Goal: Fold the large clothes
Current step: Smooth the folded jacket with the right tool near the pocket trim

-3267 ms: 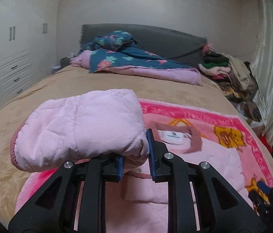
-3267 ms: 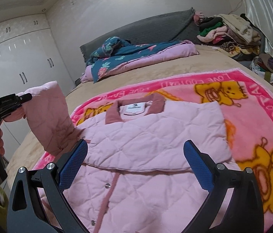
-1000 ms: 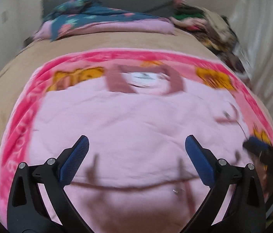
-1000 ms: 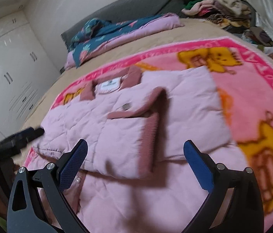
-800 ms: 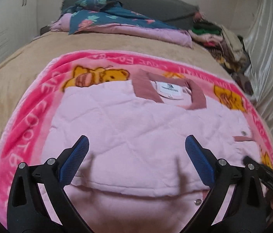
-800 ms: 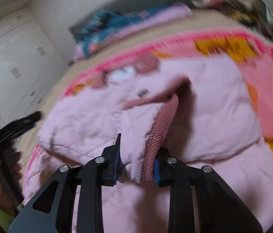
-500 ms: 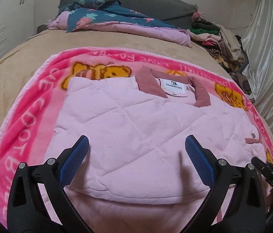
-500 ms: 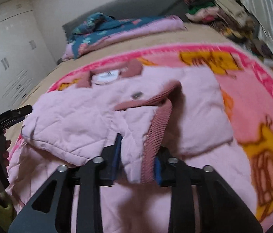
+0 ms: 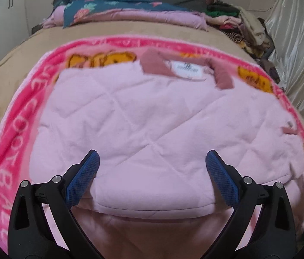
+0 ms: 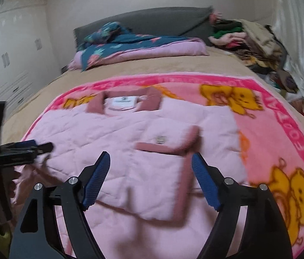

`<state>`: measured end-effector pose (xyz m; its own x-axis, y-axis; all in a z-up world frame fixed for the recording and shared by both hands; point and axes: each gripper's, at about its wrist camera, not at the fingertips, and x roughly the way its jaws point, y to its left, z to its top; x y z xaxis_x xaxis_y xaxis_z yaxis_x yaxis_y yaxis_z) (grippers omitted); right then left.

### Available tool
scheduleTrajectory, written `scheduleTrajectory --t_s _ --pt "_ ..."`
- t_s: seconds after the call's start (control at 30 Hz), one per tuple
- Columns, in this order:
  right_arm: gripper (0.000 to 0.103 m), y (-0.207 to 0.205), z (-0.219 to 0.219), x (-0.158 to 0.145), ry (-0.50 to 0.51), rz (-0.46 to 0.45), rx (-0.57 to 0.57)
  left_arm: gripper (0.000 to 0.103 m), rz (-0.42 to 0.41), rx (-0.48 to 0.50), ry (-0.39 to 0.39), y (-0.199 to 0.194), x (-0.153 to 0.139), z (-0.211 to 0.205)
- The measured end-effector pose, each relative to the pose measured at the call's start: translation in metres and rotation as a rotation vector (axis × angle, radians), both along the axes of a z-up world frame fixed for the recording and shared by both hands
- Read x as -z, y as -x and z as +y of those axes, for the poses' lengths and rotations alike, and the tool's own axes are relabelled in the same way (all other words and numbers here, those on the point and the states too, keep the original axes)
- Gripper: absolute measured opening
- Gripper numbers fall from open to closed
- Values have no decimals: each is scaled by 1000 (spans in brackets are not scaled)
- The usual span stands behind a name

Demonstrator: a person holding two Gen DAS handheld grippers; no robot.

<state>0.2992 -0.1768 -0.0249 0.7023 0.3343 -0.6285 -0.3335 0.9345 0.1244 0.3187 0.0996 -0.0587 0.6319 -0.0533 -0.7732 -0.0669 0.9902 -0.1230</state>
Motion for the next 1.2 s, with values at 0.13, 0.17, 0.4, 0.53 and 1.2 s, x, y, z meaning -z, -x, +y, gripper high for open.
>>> scheduleTrajectory --t_s 0.13,0.17,0.4,0.53,1.2 --pt "85 -3 33 -2 37 3 -89 94 -7 -35 -18 1 6 10" --pt "87 -7 43 0 48 12 -125 94 -5 -38 -5 1 7 12" --pt "93 -48 78 52 194 196 -149 94 9 -48 24 2 14 19" --pt "97 -54 81 68 162 196 -129 94 12 -52 23 2 15 18" --pt "97 -1 47 25 64 96 -38 94 -20 -56 77 36 -25 12"
